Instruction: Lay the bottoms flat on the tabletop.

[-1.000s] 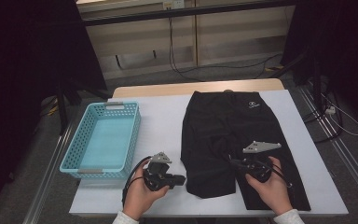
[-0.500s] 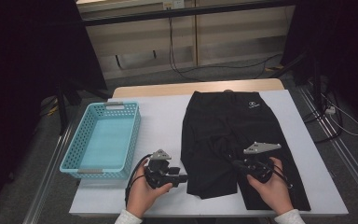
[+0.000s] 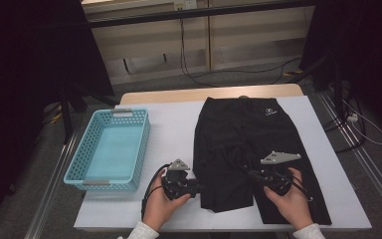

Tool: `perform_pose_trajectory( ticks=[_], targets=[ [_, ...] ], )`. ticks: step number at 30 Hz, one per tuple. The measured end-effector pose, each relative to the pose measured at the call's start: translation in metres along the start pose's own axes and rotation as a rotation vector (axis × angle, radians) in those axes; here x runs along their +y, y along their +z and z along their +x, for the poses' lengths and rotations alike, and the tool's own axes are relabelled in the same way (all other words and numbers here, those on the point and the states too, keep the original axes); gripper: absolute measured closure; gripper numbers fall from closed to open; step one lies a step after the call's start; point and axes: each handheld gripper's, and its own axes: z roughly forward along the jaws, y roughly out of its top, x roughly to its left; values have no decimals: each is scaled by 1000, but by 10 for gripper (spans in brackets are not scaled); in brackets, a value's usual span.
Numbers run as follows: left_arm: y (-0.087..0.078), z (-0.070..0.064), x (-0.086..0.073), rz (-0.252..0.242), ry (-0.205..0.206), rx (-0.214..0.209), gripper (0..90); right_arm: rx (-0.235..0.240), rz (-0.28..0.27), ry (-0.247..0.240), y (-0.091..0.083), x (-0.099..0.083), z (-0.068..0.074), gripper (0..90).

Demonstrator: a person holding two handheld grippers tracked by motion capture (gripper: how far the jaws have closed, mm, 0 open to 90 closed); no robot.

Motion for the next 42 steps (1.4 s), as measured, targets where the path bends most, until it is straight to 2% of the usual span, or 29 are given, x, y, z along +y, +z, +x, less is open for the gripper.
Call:
perform_pose_trajectory(
  ticks=[6, 8, 10, 12, 14, 17, 19, 22, 25, 27, 30, 32, 34, 36, 42],
  targets=[
    [5, -8, -1, 32, -4, -28, 815, 10, 2, -7, 3, 0, 3, 847],
    [5, -9, -1, 48, -18, -53, 877, 6, -3, -15, 2, 0, 5, 788],
    [4, -11, -1, 54, -10, -60, 894, -11, -13, -28, 2, 1, 8, 717],
    [0, -13, 1, 46, -14, -73, 898, -4, -26, -41, 1, 2, 11, 656],
    [-5, -15, 2, 32, -15, -88, 898, 20, -41, -70, 0, 3, 16, 623],
    [-11, -15, 3, 20, -17, -94, 898, 93, -47, -110, 1, 4, 29, 610],
    [-13, -14, 2, 24, -20, -97, 897, 142, -27, -154, 6, 4, 41, 607],
    [-13, -13, 0, 37, -24, -99, 895, 185, 23, -200, 15, 2, 56, 609],
    [-11, -13, -1, 41, -23, -101, 886, 203, 75, -231, 25, -2, 65, 621],
    [-11, -11, -1, 32, -21, -97, 869, 217, 107, -252, 29, -4, 68, 643],
    [-14, -7, 0, 11, -34, -90, 817, 196, 103, -300, 29, -6, 72, 695],
    [-16, -2, 0, -7, -36, -64, 748, 195, 102, -307, 30, -6, 73, 746],
    [-17, 2, 0, -21, -32, -8, 630, 214, 109, -308, 30, -5, 74, 818],
    [-17, 8, 0, -36, -52, 20, 540, 226, 112, -300, 30, -5, 75, 882],
    [-19, 27, 6, -108, -107, 71, 467, 246, 142, -301, 28, -3, 78, 900]
  ],
)
